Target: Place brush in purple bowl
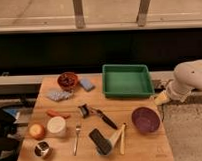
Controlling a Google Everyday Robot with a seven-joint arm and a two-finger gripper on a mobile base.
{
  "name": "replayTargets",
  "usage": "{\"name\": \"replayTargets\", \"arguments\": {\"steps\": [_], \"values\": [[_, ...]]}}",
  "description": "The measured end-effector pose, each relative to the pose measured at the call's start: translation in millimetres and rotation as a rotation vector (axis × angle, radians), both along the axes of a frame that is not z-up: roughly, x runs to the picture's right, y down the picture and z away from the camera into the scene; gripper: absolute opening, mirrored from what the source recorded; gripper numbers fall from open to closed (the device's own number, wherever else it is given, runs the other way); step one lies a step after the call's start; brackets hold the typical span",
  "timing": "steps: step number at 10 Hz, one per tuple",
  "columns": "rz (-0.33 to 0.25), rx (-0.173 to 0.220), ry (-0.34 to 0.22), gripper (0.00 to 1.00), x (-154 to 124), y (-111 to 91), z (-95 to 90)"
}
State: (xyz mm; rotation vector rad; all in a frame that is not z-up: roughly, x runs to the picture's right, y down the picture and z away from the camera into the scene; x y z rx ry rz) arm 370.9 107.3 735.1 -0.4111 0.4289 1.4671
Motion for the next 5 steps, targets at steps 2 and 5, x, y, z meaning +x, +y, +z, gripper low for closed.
{"name": "replayTargets", "arguments": {"steps": [2,5], "values": [[-0.012,0.003,0.002,0.80,0.0,-0.6,0.2],[-0.072,0.016,-0.009,0.80,-14.5,-12.7,6.6]]}}
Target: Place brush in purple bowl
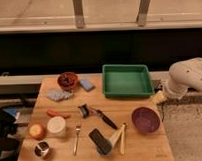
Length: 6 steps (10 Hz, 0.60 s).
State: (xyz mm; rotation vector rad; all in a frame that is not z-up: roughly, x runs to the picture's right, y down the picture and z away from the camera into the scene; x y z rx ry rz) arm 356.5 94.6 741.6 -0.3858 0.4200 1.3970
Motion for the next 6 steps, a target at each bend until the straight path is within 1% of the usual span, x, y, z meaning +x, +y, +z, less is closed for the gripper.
{"name": "replayTargets", "arguments": {"steps": [2,4,6], "values": [[-0.044,0.009,-0.020,0.80,-9.0,-8.8,2.5],[-0.103,0.026,-0.062,0.80,-29.3,-22.5,5.3],[-0.169,0.046,-0.121,0.80,-59.2,-36.8,8.4]]}}
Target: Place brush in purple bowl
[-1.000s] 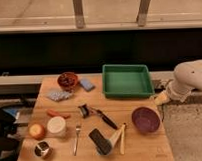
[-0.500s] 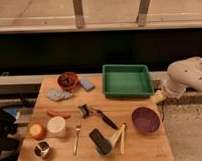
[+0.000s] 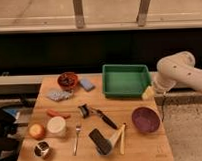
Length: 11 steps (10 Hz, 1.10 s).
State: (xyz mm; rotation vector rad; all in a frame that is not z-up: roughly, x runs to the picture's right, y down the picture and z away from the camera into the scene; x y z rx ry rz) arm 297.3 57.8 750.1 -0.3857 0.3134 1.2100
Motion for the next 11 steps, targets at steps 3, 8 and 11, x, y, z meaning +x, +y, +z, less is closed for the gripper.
{"name": "replayTargets", "arguments": {"steps": [3,8,11], "values": [[-0.105,0.012,-0.104,0.80,-50.8,-14.5,7.0],[-0.200,0.006,-0.190,0.80,-106.4,-18.9,15.4],[-0.197,0.002,-0.189,0.80,-106.2,-18.1,15.4]]}}
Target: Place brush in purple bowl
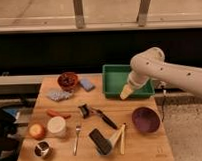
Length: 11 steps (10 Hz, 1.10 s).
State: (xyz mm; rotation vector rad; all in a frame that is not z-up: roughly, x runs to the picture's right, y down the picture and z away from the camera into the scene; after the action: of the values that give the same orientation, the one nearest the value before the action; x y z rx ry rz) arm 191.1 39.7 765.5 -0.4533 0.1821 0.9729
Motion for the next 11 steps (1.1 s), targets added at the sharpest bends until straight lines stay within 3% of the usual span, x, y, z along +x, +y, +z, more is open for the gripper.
{"name": "replayTargets", "arguments": {"steps": [2,8,11], "values": [[-0.025,-0.020,-0.024,0.80,-10.3,8.8,3.5],[-0.177,-0.066,-0.173,0.80,-112.9,34.4,18.5],[-0.205,-0.108,-0.229,0.80,-135.8,55.0,28.1]]}}
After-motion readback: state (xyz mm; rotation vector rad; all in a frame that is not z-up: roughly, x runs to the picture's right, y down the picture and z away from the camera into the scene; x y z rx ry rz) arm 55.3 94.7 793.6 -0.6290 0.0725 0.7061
